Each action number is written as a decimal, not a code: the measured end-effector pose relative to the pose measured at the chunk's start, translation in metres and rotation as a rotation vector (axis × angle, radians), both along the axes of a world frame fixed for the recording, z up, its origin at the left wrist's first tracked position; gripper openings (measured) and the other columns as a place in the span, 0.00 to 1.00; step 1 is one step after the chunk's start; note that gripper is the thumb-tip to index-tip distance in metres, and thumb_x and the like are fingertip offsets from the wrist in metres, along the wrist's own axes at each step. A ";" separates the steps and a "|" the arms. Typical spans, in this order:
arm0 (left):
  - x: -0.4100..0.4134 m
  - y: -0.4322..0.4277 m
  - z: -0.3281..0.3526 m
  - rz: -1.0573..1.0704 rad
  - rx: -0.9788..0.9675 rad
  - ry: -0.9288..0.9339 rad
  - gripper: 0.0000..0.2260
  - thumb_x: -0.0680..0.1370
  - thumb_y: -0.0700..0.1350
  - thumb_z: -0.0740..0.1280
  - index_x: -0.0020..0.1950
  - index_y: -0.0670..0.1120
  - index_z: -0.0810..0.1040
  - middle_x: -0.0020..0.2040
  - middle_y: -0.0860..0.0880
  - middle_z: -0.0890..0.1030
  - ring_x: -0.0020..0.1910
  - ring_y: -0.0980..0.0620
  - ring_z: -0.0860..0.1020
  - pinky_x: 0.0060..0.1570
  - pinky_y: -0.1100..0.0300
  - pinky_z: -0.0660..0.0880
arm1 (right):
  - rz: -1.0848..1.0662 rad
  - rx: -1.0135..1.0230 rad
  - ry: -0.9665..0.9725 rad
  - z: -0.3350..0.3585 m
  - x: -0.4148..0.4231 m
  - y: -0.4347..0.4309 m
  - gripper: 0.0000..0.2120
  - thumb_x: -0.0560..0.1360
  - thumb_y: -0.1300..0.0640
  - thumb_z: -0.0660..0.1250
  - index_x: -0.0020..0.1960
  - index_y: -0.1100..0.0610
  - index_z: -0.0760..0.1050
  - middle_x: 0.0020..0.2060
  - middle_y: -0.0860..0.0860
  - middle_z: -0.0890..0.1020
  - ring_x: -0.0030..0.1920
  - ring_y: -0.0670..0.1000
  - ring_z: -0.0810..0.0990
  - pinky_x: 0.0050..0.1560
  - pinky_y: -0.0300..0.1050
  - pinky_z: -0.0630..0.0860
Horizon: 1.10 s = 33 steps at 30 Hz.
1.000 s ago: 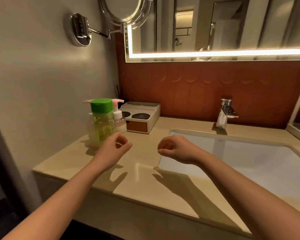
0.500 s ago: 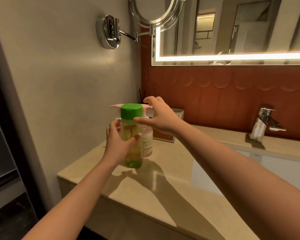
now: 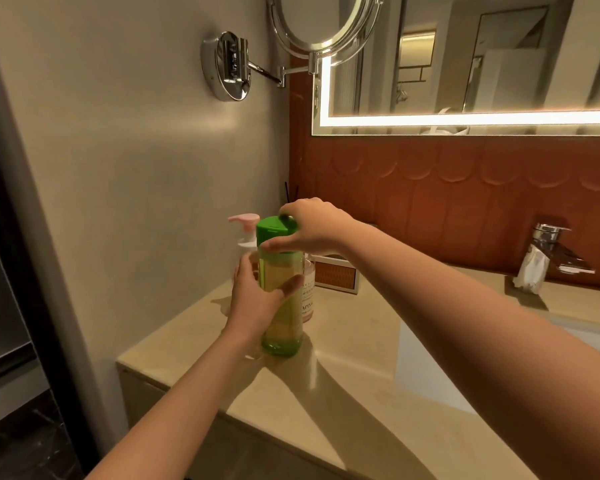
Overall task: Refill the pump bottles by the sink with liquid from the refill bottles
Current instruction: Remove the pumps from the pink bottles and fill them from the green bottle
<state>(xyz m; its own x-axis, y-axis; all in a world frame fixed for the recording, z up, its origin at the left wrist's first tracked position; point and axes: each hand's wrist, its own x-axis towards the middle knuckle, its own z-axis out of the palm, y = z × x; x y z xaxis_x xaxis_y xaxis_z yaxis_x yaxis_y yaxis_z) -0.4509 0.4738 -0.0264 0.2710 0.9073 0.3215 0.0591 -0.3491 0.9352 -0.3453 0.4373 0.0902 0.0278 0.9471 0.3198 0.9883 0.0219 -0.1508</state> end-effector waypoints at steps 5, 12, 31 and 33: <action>-0.005 -0.009 0.001 -0.207 -0.026 -0.031 0.36 0.62 0.54 0.72 0.66 0.52 0.61 0.62 0.50 0.72 0.62 0.48 0.71 0.59 0.47 0.72 | 0.099 -0.042 0.063 0.003 0.010 -0.026 0.28 0.69 0.38 0.68 0.62 0.56 0.73 0.51 0.51 0.80 0.50 0.51 0.78 0.49 0.47 0.78; -0.001 -0.023 -0.009 -0.416 0.042 -0.069 0.24 0.69 0.34 0.71 0.57 0.55 0.68 0.51 0.53 0.78 0.46 0.64 0.79 0.39 0.71 0.76 | 0.188 -0.176 0.124 0.015 0.021 -0.054 0.32 0.70 0.44 0.69 0.70 0.54 0.66 0.61 0.49 0.76 0.54 0.47 0.73 0.42 0.34 0.69; 0.028 -0.054 -0.018 -0.217 0.201 -0.254 0.29 0.62 0.54 0.75 0.59 0.58 0.67 0.53 0.51 0.80 0.50 0.53 0.81 0.46 0.61 0.80 | -0.287 -0.002 -0.358 0.010 -0.017 -0.065 0.35 0.68 0.26 0.54 0.56 0.54 0.76 0.33 0.49 0.73 0.34 0.49 0.74 0.29 0.38 0.68; 0.028 -0.052 -0.018 -0.253 0.158 -0.266 0.28 0.61 0.52 0.75 0.58 0.58 0.68 0.52 0.54 0.79 0.50 0.53 0.80 0.45 0.61 0.80 | -0.251 0.010 -0.306 0.010 -0.014 -0.066 0.34 0.69 0.28 0.56 0.59 0.53 0.75 0.32 0.48 0.73 0.32 0.48 0.73 0.28 0.38 0.68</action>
